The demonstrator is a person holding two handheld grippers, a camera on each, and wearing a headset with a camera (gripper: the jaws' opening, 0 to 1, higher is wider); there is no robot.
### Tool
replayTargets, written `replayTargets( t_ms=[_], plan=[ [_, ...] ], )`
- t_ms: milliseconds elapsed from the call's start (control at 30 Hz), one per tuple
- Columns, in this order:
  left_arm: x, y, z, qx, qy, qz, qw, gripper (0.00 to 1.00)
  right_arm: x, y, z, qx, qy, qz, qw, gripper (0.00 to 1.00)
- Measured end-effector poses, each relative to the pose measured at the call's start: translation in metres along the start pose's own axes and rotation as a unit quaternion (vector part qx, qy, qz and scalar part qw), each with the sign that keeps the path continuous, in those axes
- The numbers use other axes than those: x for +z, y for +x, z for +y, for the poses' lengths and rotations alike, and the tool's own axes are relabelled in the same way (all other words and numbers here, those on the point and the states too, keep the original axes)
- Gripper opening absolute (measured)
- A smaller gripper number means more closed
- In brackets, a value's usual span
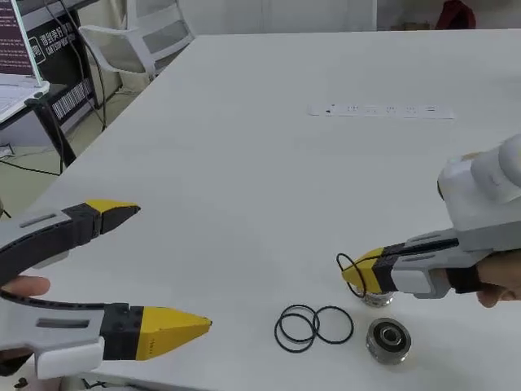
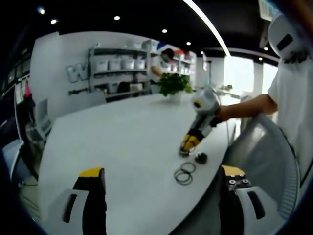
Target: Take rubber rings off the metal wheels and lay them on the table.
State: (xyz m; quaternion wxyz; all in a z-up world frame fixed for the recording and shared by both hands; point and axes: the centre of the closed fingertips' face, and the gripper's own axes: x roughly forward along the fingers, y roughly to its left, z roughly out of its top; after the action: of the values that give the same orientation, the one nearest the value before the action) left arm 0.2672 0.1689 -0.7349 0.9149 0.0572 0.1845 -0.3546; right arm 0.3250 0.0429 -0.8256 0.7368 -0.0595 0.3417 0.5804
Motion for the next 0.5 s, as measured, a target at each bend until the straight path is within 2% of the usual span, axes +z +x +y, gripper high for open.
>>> replayTargets(
  t_ms=[200,500],
  plan=[
    [-0.008,-0.001,-0.002,0.001,-0.006,0.012,0.9999,1.00,-0.004,0.006,0.002,-0.003,-0.016,0.010,0.9998,0.00],
    [-0.006,-0.004,-0.001,0.007,-0.007,0.006,0.9999,0.99,-0.017,0.015,0.000,-0.008,-0.041,0.036,0.9985,0.00]
  ],
)
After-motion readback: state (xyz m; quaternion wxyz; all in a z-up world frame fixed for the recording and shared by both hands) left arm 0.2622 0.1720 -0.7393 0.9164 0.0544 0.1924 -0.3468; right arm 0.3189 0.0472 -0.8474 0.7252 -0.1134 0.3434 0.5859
